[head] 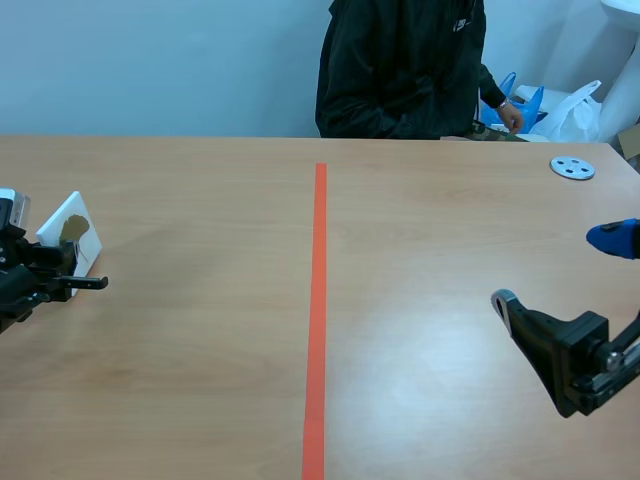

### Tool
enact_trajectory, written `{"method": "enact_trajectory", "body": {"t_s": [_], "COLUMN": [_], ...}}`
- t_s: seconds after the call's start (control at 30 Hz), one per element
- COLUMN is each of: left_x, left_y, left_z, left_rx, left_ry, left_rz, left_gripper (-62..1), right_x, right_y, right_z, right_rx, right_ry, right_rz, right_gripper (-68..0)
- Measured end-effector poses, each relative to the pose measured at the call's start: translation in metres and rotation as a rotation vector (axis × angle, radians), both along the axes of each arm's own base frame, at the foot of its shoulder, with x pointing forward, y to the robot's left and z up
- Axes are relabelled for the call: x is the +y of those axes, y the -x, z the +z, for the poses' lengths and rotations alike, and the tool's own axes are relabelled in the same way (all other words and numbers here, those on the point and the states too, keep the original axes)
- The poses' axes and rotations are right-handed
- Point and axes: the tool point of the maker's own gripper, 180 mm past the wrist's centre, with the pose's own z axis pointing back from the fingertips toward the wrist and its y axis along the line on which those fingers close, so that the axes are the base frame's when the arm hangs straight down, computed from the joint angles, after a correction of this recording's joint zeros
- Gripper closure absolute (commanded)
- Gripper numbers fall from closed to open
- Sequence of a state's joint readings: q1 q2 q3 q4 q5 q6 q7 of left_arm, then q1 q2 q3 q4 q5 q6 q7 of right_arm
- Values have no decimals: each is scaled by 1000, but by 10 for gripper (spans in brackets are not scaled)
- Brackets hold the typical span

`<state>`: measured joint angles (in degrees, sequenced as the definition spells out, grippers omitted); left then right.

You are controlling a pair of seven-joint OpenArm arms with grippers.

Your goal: Sort the leaf by its shape. The table is split by an orange tape line. A compound leaf with several leaflets goes to the left side, a simple leaf with one blade goes to the right side. Return to the home posture when a red brick is placed on the table.

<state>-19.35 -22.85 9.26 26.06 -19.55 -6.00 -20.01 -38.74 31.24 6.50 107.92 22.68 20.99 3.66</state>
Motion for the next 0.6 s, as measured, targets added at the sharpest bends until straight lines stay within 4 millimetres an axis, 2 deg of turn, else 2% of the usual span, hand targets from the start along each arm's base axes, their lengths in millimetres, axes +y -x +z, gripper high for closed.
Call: {"method": "enact_trajectory", "body": {"t_s": [0.23, 0.37, 0.47, 0.6], "left_x": [-4, 6, 20, 38], "left_y": [3, 4, 3, -1], "left_z": [-3, 0, 12, 33], "left_rx": [8, 8, -27, -77], "left_ry": [15, -7, -41, -47], "left_rz": [-19, -17, -13, 9], "left_gripper": [-229, -318, -422, -519], "right_x": [0, 0, 0, 0], "right_y": [0, 0, 0, 0], "right_z": [0, 0, 0, 0], "right_rx": [1, 1, 1, 1], "right_ry": [1, 1, 1, 1], "right_rz": [0, 0, 0, 0], "right_gripper": [-679, -679, -679, -679]}}
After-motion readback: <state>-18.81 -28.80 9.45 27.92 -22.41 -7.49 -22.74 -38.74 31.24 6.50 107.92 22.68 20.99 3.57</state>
